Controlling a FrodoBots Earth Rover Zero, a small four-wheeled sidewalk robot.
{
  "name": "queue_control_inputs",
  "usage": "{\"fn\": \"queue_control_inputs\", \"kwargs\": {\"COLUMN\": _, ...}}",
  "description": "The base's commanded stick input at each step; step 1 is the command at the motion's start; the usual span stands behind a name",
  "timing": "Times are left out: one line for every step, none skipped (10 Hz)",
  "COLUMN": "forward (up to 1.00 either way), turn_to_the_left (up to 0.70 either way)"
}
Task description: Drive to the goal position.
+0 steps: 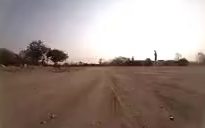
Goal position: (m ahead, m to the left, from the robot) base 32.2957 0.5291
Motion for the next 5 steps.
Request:
{"fn": "queue_control_inputs", "kwargs": {"forward": 0.7, "turn_to_the_left": 0.0}}
{"fn": "queue_control_inputs", "kwargs": {"forward": 0.7, "turn_to_the_left": 0.0}}
{"fn": "queue_control_inputs", "kwargs": {"forward": 0.7, "turn_to_the_left": 0.0}}
{"fn": "queue_control_inputs", "kwargs": {"forward": 0.7, "turn_to_the_left": 0.0}}
{"fn": "queue_control_inputs", "kwargs": {"forward": 0.7, "turn_to_the_left": 0.0}}
